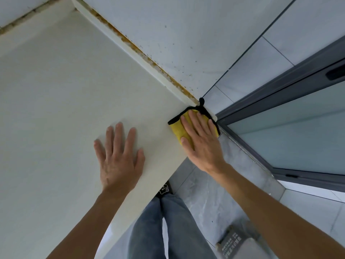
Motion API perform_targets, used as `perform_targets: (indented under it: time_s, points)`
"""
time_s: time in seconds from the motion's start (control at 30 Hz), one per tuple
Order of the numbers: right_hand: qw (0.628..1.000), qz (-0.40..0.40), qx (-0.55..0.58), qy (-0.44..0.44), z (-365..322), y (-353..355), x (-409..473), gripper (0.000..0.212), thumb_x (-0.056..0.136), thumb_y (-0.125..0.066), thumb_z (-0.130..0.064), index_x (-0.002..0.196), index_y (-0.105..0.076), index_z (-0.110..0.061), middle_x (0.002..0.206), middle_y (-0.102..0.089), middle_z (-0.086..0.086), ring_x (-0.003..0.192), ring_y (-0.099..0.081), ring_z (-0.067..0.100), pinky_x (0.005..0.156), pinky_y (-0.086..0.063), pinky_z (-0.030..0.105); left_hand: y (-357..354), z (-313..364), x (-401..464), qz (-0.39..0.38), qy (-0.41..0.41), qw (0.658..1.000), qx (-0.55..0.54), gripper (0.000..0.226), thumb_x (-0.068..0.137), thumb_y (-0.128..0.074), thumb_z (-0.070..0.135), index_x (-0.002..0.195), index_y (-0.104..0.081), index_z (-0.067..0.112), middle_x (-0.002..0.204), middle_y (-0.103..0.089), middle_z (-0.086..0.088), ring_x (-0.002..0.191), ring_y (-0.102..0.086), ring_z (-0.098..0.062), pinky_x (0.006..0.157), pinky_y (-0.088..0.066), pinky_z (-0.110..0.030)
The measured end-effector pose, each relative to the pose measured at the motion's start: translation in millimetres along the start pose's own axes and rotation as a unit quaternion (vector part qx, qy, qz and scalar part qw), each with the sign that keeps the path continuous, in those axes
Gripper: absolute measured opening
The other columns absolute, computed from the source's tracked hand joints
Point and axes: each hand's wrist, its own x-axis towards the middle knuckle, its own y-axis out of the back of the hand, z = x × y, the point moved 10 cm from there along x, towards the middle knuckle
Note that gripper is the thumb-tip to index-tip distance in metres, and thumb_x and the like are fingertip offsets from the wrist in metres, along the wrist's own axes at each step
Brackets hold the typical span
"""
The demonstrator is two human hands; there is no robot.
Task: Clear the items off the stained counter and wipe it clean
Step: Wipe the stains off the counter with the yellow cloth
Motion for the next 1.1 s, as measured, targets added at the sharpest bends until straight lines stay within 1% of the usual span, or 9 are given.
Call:
perform_targets:
  time_s: [0.07, 0.23, 0.37, 0.47, 0.57, 0.7, 0.9, 1.0, 1.1]
  points:
    - [1.0, -0.004, 0.017, -0.013, -19, -7, -7, 0.065, 0.109, -0.029, -0.048, 0.168, -0.014, -0.026, 0.176, -0.003, 0.0, 0.163, 0.003, 0.02, 0.131, -0.006, 0.05, 1, 0, 0, 0.003, 0.0, 1.0, 0.0, 0.063, 0.102, -0.039, 0.049, 0.16, -0.037, 0.025, 0.173, -0.021, -0.009, 0.164, -0.012, -0.034, 0.127, -0.007, -0.064]
    - [0.996, -0.014, 0.003, 0.083, -12, -2, -15, 0.066, 0.108, -0.034, -0.056, 0.166, -0.021, -0.03, 0.176, -0.009, -0.002, 0.163, -0.004, 0.017, 0.131, -0.014, 0.046, 5, 2, 0, 0.02, -0.007, 1.0, 0.002, 0.063, 0.102, -0.04, 0.048, 0.159, -0.039, 0.022, 0.172, -0.024, -0.011, 0.162, -0.016, -0.036, 0.125, -0.012, -0.065]
    - [0.998, -0.026, 0.038, -0.037, 43, 2, -11, 0.067, 0.108, -0.03, -0.054, 0.167, -0.016, -0.027, 0.176, -0.001, 0.0, 0.163, 0.005, 0.019, 0.132, -0.008, 0.05, 5, 2, -1, 0.027, -0.002, 1.0, -0.002, 0.063, 0.102, -0.041, 0.049, 0.159, -0.04, 0.024, 0.172, -0.024, -0.01, 0.163, -0.015, -0.035, 0.127, -0.01, -0.065]
    - [0.996, -0.013, 0.021, -0.08, 33, 0, -13, 0.065, 0.108, -0.024, -0.046, 0.168, -0.014, -0.023, 0.176, -0.002, 0.004, 0.163, 0.004, 0.023, 0.131, -0.009, 0.052, 5, 3, 0, 0.03, -0.002, 1.0, 0.0, 0.062, 0.102, -0.042, 0.048, 0.158, -0.041, 0.023, 0.172, -0.025, -0.011, 0.162, -0.017, -0.036, 0.126, -0.009, -0.065]
    - [1.0, -0.006, 0.015, -0.02, -15, -4, -23, 0.062, 0.111, -0.02, -0.043, 0.168, -0.014, -0.02, 0.176, -0.004, 0.007, 0.163, 0.001, 0.026, 0.131, -0.01, 0.051, 6, 3, -1, 0.029, -0.001, 1.0, -0.002, 0.062, 0.102, -0.041, 0.048, 0.158, -0.043, 0.021, 0.172, -0.026, -0.013, 0.162, -0.018, -0.037, 0.126, -0.011, -0.067]
    - [0.994, -0.017, 0.026, 0.104, -67, -8, -7, 0.062, 0.11, -0.028, -0.047, 0.168, -0.016, -0.026, 0.176, -0.005, 0.002, 0.163, 0.0, 0.021, 0.132, -0.007, 0.044, 8, 3, -1, 0.026, 0.001, 1.0, -0.001, 0.064, 0.103, -0.037, 0.05, 0.16, -0.042, 0.021, 0.173, -0.026, -0.012, 0.163, -0.017, -0.037, 0.127, -0.011, -0.067]
    - [0.995, -0.013, 0.033, 0.092, -72, 6, 85, 0.06, 0.11, -0.03, -0.045, 0.167, -0.021, -0.027, 0.176, -0.011, 0.0, 0.163, -0.004, 0.018, 0.132, -0.006, 0.041, 4, 2, -1, -0.002, 0.007, 1.0, 0.005, 0.065, 0.105, -0.03, 0.054, 0.162, -0.037, 0.023, 0.174, -0.021, -0.011, 0.165, -0.011, -0.034, 0.129, -0.008, -0.067]
    - [0.997, 0.004, 0.048, 0.066, -77, 6, 84, 0.06, 0.11, -0.032, -0.043, 0.166, -0.023, -0.025, 0.175, -0.013, 0.002, 0.163, -0.006, 0.02, 0.131, -0.009, 0.043, 7, 3, -1, -0.01, 0.005, 1.0, 0.001, 0.065, 0.106, -0.03, 0.054, 0.163, -0.037, 0.022, 0.174, -0.022, -0.011, 0.164, -0.011, -0.035, 0.128, -0.01, -0.067]
    - [0.994, 0.01, 0.032, 0.106, -81, 2, 54, 0.06, 0.11, -0.033, -0.042, 0.166, -0.024, -0.023, 0.175, -0.013, 0.004, 0.163, -0.005, 0.021, 0.132, -0.01, 0.044, 9, 3, -1, -0.018, 0.002, 1.0, -0.008, 0.064, 0.108, -0.029, 0.053, 0.165, -0.032, 0.024, 0.176, -0.018, -0.008, 0.165, -0.007, -0.031, 0.131, -0.009, -0.063]
